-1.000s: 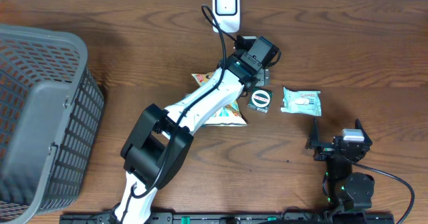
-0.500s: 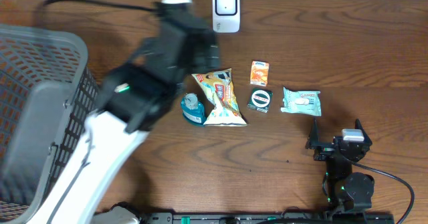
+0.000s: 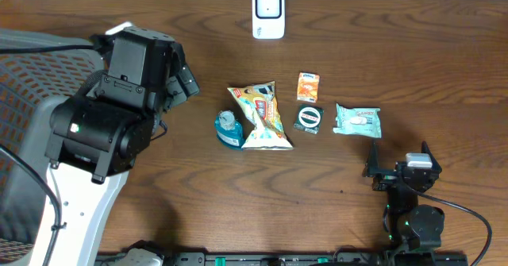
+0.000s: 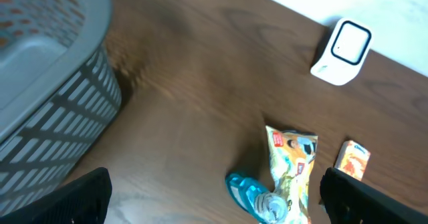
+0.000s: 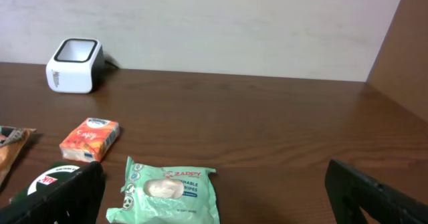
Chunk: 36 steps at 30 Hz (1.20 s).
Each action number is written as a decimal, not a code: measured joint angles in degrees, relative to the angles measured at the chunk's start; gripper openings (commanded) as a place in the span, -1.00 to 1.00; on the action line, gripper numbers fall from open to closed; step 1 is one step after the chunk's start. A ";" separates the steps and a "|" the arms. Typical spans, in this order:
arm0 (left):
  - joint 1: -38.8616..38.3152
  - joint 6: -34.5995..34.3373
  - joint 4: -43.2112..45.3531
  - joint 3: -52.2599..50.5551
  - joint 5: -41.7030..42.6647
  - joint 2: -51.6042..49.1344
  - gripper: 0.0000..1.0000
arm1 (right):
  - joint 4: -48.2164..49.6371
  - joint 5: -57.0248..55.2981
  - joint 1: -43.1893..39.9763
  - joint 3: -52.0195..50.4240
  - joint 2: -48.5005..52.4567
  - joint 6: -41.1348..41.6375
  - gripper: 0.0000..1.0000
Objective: Scan the item barcode
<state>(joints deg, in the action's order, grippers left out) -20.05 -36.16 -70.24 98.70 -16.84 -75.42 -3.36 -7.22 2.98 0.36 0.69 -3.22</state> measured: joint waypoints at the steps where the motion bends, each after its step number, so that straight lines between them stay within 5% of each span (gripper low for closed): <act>1: 0.09 -0.07 -0.39 0.00 0.00 0.00 0.96 | 0.00 -0.02 0.00 0.00 0.00 0.02 0.99; 13: 0.46 0.35 -0.85 0.00 0.07 0.00 0.96 | 0.00 -0.02 0.00 0.00 0.00 0.00 0.98; 19: 4.55 6.71 2.32 0.02 0.20 2.29 0.96 | 0.00 0.00 0.00 0.00 0.00 0.00 0.98; 31: 10.60 32.04 43.95 7.32 -0.66 16.79 0.97 | 0.00 0.00 0.00 0.00 0.00 0.00 0.99; 36: 10.40 41.90 46.25 7.87 -4.07 18.97 0.97 | 0.00 0.00 0.00 0.00 0.00 0.00 0.99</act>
<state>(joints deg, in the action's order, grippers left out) -9.65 5.74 -23.99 106.56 -20.91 -56.45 -3.36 -7.22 2.98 0.36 0.69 -3.22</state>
